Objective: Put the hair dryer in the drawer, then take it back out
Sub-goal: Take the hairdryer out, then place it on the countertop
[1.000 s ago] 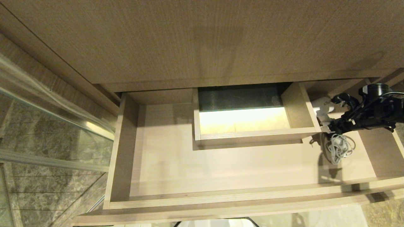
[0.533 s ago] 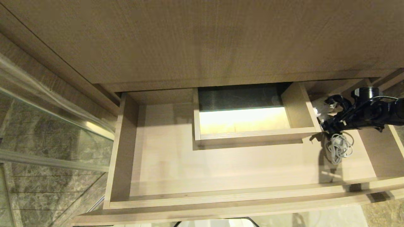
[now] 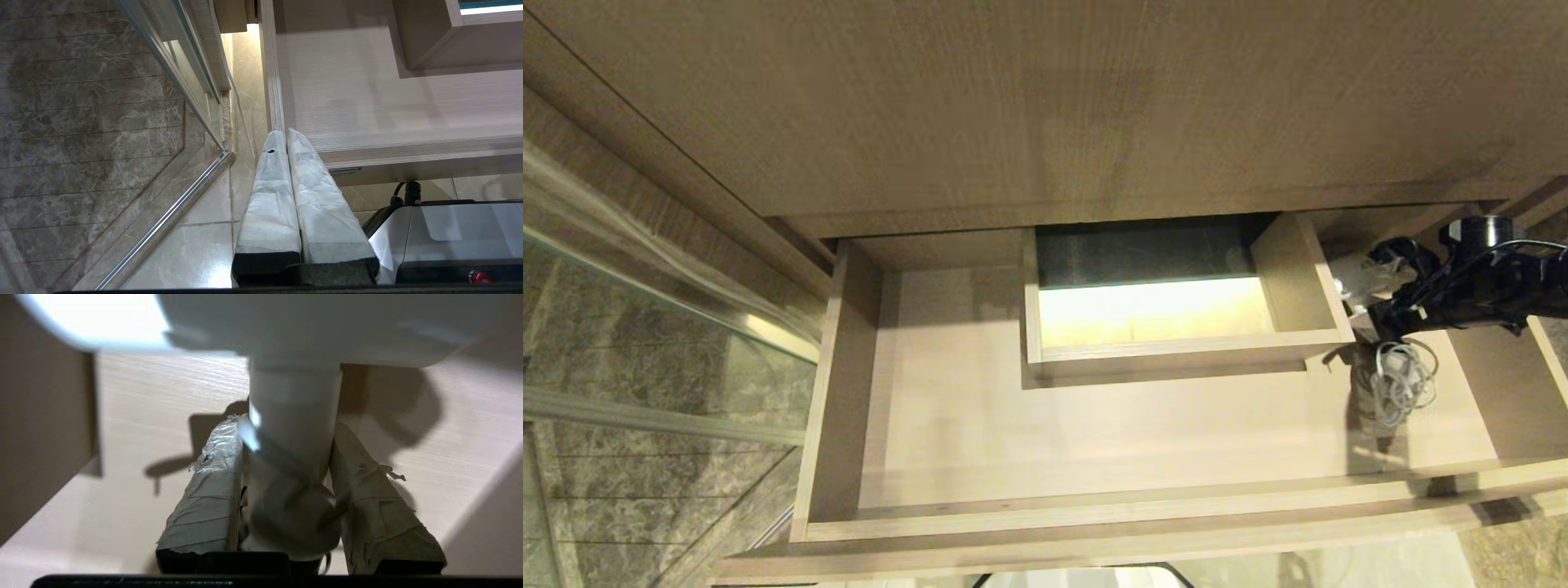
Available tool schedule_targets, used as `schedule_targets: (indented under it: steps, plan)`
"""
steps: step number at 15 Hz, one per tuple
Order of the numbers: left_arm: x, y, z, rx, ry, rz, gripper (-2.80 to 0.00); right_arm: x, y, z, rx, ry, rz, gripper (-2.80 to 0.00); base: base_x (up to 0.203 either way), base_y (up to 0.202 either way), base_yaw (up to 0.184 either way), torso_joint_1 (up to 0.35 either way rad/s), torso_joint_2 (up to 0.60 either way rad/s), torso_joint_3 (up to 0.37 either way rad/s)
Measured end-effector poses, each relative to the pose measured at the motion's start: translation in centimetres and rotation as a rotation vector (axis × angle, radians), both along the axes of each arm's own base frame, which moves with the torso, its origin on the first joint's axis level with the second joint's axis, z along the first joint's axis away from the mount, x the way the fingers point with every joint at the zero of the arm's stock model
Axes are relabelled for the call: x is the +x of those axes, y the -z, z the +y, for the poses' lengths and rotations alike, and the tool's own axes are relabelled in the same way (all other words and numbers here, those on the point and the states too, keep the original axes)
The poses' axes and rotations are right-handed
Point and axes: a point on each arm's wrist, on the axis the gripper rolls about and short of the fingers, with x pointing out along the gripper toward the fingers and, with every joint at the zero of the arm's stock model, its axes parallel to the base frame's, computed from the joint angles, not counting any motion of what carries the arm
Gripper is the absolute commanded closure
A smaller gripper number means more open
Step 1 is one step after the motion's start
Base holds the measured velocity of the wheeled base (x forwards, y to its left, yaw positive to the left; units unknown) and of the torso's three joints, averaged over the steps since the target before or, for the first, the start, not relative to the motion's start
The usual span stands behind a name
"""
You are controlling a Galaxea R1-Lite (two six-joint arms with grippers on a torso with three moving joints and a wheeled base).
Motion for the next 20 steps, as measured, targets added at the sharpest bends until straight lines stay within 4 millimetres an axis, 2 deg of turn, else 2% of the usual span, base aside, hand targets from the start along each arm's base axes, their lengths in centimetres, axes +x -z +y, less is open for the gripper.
schedule_targets:
  steps: [5, 8, 12, 20]
  plan:
    - [0.0, 0.0, 0.0, 0.000, -0.001, 0.001, 0.00, -3.7, -3.8, 0.9, -0.009, 0.007, -0.024, 0.00, 0.000, 0.000, 0.000, 0.000, 0.00, 0.000]
    - [0.0, 0.0, 0.0, -0.001, -0.001, 0.000, 0.00, -6.9, -6.3, 1.5, -0.020, 0.023, -0.048, 0.00, 0.000, 0.000, 0.000, 0.000, 0.00, 0.000]
    - [0.0, 0.0, 0.0, -0.001, -0.001, 0.000, 0.00, -11.1, -8.5, 2.7, -0.027, 0.030, -0.060, 0.00, 0.000, 0.000, 0.000, 0.000, 0.00, 0.000]
    - [0.0, 0.0, 0.0, 0.000, -0.001, 0.000, 0.00, -21.9, -14.1, 6.6, -0.048, 0.032, -0.115, 0.00, 0.000, 0.000, 0.000, 0.000, 0.00, 0.000]
